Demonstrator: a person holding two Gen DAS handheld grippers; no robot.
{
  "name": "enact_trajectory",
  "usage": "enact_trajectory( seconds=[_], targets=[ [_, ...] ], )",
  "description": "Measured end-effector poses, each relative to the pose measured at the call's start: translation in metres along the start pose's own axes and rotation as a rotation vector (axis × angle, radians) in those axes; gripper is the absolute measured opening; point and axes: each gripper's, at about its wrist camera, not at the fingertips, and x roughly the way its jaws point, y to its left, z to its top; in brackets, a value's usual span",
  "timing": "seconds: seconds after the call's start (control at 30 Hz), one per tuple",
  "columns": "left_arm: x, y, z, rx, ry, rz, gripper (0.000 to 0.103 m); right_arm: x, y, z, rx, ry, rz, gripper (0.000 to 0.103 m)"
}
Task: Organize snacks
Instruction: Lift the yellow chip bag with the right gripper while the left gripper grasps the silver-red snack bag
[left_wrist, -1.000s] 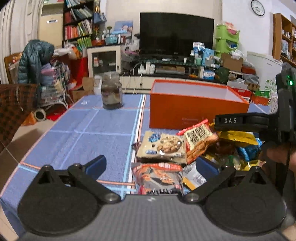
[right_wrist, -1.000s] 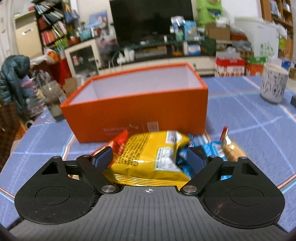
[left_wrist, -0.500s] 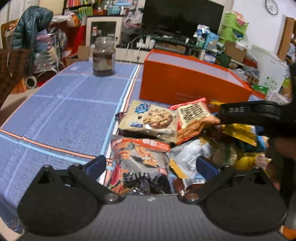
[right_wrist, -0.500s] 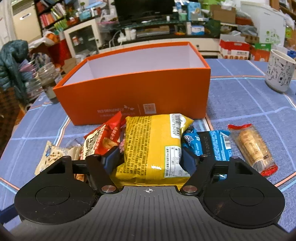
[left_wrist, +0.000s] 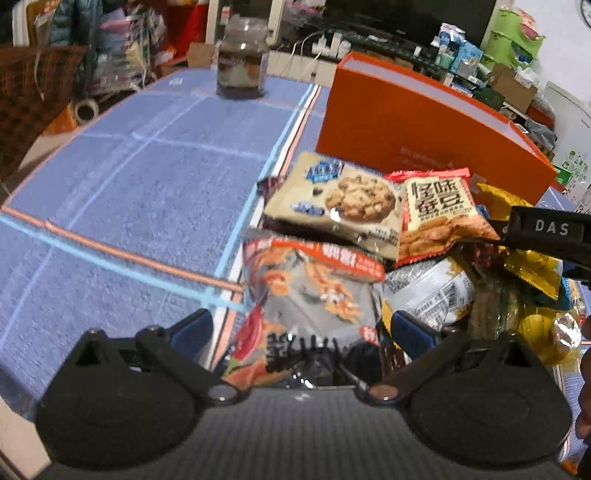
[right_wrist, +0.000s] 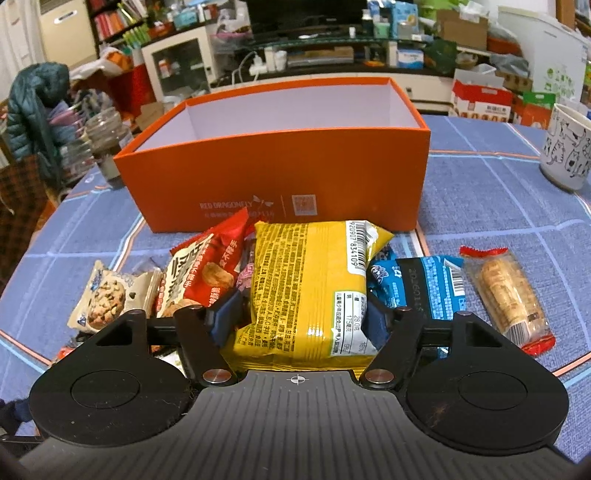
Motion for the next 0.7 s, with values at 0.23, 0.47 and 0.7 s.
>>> enact_trajectory(
  seconds=[0.23, 0.47, 0.7],
  targets=[
    [-0.004, -0.006, -0.002, 0.069, -0.003, 0.009, 0.069, -0.003, 0.002, -0.002, -0.017, 0.000, 0.028, 0.046],
    [-0.009, -0.004, -0.001, 0.062, 0.000, -0.001, 0.064, -0.004, -0.002, -0.002, -0.018, 0.003, 0.055, 0.044],
    [-0.029, 0.002, 0.001, 0.062, -0.053, -0.023, 0.064, -0.012, -0.001, -0.005, -0.069, -0.020, 0.056, 0.043]
  ],
)
